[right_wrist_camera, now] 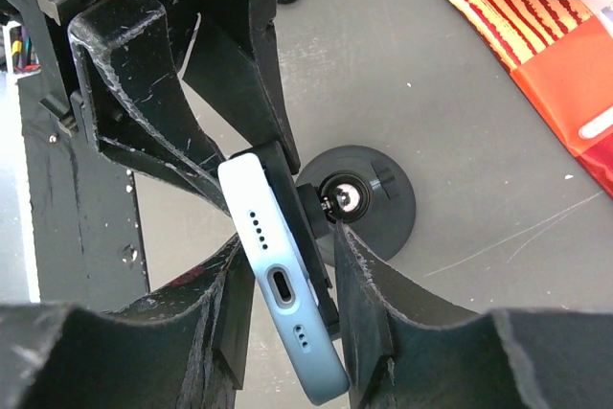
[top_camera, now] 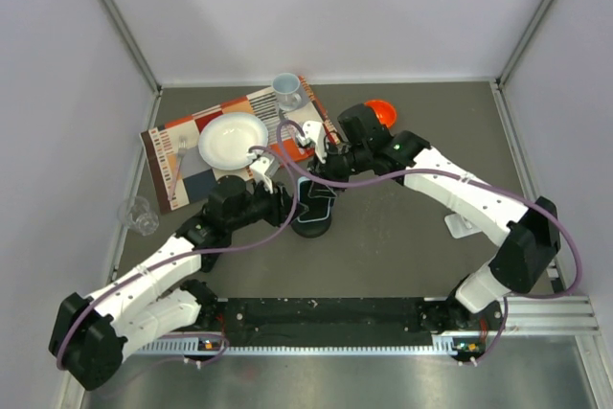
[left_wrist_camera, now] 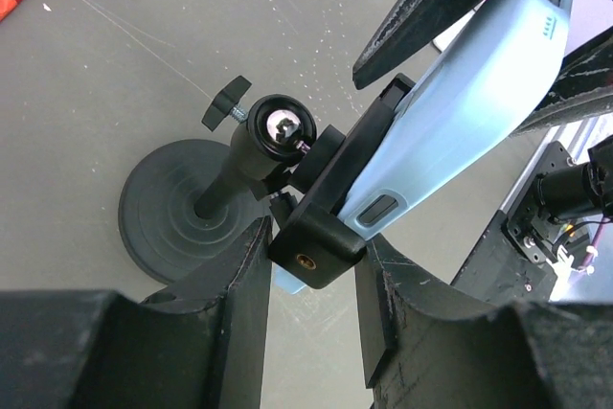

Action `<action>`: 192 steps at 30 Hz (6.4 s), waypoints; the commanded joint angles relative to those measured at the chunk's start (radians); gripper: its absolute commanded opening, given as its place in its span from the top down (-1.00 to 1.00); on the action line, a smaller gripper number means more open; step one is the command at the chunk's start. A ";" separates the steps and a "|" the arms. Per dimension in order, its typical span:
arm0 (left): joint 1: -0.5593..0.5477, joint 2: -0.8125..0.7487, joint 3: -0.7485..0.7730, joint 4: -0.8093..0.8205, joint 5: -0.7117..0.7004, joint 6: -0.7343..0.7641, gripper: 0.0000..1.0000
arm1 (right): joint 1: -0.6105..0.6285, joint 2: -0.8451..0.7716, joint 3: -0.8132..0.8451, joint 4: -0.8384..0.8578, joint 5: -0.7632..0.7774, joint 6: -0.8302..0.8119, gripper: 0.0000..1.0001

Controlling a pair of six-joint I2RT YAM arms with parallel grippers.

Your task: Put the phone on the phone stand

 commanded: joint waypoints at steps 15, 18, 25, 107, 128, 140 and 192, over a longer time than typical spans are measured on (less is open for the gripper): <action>0.007 -0.302 0.182 -0.429 -0.262 -0.011 -0.70 | -0.039 0.065 0.126 0.010 -0.176 0.058 0.03; 0.007 -0.406 0.147 -0.405 -0.272 0.003 -0.68 | -0.039 0.044 0.105 0.011 -0.192 0.058 -0.04; 0.007 -0.439 0.128 -0.370 -0.231 0.006 -0.64 | -0.041 -0.005 0.027 0.023 -0.197 0.029 -0.09; 0.007 0.089 0.315 -0.190 0.262 0.097 -0.64 | -0.837 0.433 0.798 -1.006 -0.630 -0.916 1.00; 0.007 0.057 0.291 -0.173 0.233 0.077 -0.63 | -0.432 0.485 0.898 -1.000 -0.613 -0.821 1.00; 0.007 0.026 0.285 -0.195 0.213 0.071 -0.63 | -0.349 0.633 1.004 -0.995 -0.551 -0.804 1.00; 0.017 -0.150 0.217 -0.250 0.090 0.066 -0.65 | 0.034 -0.061 -0.142 0.640 0.979 0.720 -0.98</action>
